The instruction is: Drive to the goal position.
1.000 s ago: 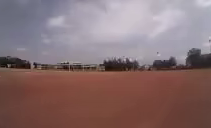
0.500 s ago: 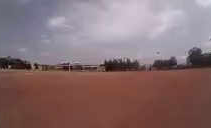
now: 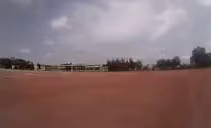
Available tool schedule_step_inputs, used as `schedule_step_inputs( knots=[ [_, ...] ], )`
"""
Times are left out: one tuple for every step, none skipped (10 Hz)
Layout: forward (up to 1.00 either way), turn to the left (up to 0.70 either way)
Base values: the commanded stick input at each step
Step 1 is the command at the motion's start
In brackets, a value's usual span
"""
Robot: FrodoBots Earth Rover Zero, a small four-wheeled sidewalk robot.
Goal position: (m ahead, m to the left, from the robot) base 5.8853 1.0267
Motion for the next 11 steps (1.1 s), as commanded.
schedule_step_inputs(
  knots=[
    [0.70, 0.00],
    [0.70, 0.00],
    [0.70, 0.00],
    [0.70, 0.00],
    [0.70, 0.00],
    [0.70, 0.00],
    [0.70, 0.00],
    [0.70, 0.00],
    [0.70, 0.00],
    [0.70, 0.00],
    [0.70, 0.00]
  ],
)
